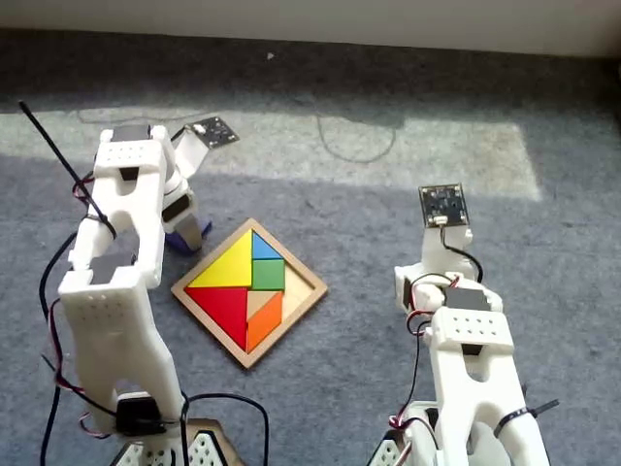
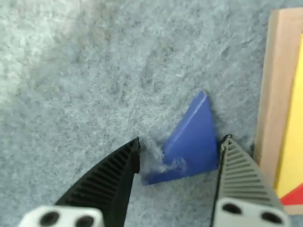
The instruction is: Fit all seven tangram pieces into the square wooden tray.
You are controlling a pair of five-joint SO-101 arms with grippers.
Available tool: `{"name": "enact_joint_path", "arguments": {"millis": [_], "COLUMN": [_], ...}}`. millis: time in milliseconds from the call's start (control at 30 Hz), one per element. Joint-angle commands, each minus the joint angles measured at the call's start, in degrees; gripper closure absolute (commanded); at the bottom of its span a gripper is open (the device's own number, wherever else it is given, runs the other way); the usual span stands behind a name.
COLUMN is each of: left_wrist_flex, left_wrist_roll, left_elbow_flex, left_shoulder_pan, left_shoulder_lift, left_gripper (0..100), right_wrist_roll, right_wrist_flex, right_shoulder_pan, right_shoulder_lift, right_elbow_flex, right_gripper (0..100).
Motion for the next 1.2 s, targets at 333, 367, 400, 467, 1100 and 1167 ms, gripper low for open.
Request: {"name": "enact_joint_path", "arguments": {"millis": [333, 367, 400, 467, 1100, 1167], "left_wrist_flex": [5.3, 5.3, 5.2, 5.2, 18.9, 21.6], "left_wrist_roll": [-3.3, -3.3, -3.3, -3.4, -2.5, 0.8], "left_elbow_flex": [-3.1, -3.0, -2.9, -2.9, -9.6, -12.5], "left_shoulder_pan": [-0.9, -1.2, -1.5, -1.7, 1.3, 2.2], "left_shoulder_lift": [-0.1, 0.0, 0.0, 0.0, -0.6, -0.6], "left_gripper": [73, 73, 74, 76, 85, 85], "right_wrist_roll": [0.6, 0.6, 0.6, 0.6, 0.6, 0.6], "right_wrist_flex": [-1.1, -1.1, -1.1, -1.1, -1.1, -1.1], "right_shoulder_pan": [0.4, 0.4, 0.4, 0.4, 0.4, 0.4], "right_shoulder_lift": [-1.0, -1.0, -1.0, -1.0, -1.0, -1.0], "right_elbow_flex": [-0.2, -0.2, -0.2, -0.2, -0.2, -0.2], "right_gripper": [99.2, 99.2, 99.2, 99.2, 99.2, 99.2]}}
